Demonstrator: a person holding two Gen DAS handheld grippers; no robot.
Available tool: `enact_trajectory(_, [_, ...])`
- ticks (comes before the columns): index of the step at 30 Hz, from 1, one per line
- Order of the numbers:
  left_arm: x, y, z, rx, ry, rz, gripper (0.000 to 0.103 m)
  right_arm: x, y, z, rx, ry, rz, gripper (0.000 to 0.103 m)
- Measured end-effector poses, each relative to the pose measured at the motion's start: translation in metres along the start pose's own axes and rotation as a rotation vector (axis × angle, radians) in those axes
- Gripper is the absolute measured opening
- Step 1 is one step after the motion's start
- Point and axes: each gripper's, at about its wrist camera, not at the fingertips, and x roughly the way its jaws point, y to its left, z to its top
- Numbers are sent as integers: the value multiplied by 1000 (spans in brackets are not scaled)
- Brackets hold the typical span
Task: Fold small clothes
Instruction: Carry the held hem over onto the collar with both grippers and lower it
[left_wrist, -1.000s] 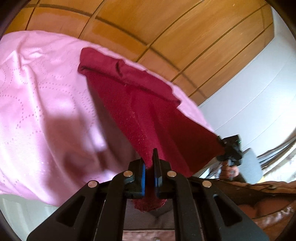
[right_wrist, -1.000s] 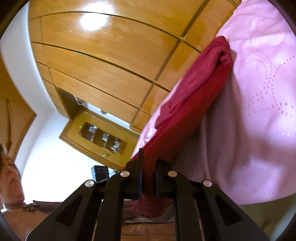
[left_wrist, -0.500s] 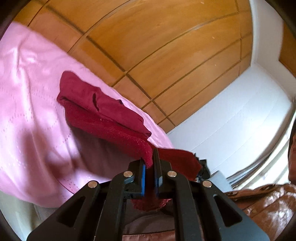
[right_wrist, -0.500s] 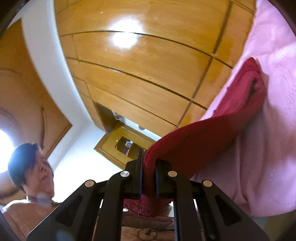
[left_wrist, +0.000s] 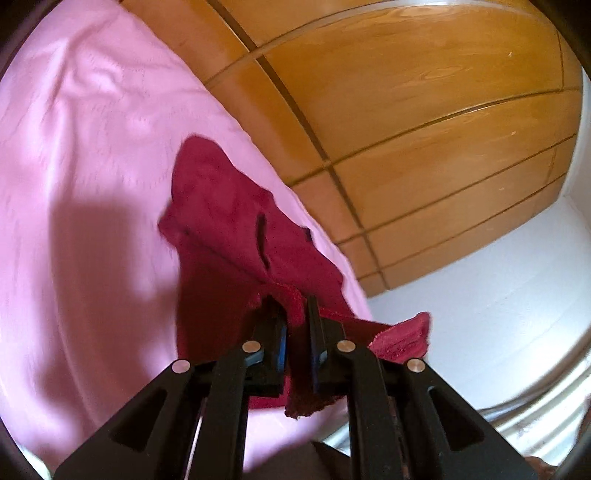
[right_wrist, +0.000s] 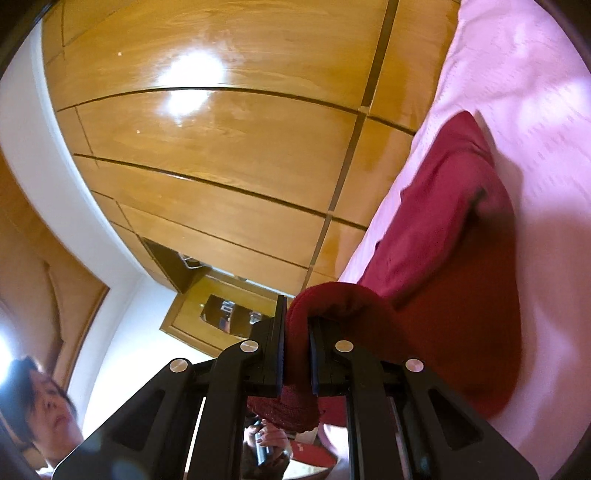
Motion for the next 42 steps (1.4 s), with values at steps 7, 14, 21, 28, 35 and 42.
enact_trajectory(7, [38, 1, 47, 31, -3, 92, 7, 22, -21, 39, 72, -52, -41, 9])
enact_trajectory(14, [79, 4, 91, 38, -17, 194, 16, 42, -50, 70, 165, -100, -149, 9])
enact_trajectory(21, [91, 20, 106, -44, -155, 320, 74, 40, -89, 73, 286, -258, -205, 37])
enact_trajectory(28, [93, 17, 73, 23, -234, 397, 88, 47, -33, 60, -63, -304, -475, 88])
enact_trajectory(35, [111, 17, 47, 177, -193, 551, 91, 82, 33, 34, -469, -238, -781, 89])
enact_trajectory(42, [110, -28, 72, 304, -218, 604, 90, 183, 39, 16, -932, 61, -1124, 93])
